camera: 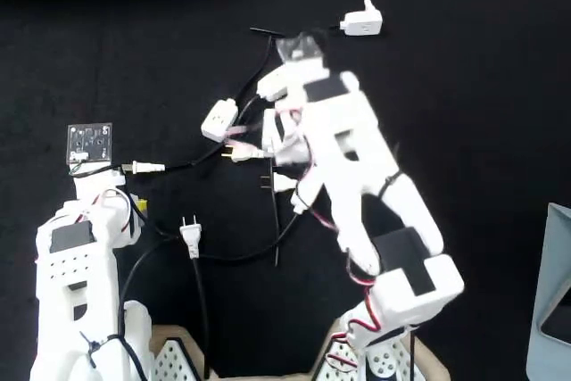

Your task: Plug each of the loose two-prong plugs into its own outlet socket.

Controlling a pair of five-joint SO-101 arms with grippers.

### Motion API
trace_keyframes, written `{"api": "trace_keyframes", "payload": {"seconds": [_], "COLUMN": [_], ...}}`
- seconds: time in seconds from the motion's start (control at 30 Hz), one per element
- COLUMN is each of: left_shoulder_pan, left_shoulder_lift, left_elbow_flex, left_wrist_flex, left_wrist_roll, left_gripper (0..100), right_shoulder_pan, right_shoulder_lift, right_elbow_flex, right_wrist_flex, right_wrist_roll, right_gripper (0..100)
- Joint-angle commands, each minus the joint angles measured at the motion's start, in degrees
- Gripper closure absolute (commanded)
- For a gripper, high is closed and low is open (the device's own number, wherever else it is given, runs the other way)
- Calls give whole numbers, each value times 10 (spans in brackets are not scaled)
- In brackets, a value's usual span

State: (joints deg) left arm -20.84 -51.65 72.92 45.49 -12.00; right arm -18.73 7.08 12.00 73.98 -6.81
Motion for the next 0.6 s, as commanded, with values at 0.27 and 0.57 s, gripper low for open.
{"api": "trace_keyframes", "payload": {"seconds": [0.27, 0.57], "left_shoulder_pan": [5, 5], "left_shoulder_lift": [-11, -11], "left_elbow_flex": [-3, -3], "left_wrist_flex": [-11, -11], "left_wrist_roll": [3, 3], "left_gripper": [783, 783], "right_shoulder_pan": [56, 66], "right_shoulder_lift": [-77, -253], "right_elbow_flex": [218, 270], "right_wrist_flex": [-93, -89], "right_wrist_roll": [41, 43], "right_gripper": [986, 986]}}
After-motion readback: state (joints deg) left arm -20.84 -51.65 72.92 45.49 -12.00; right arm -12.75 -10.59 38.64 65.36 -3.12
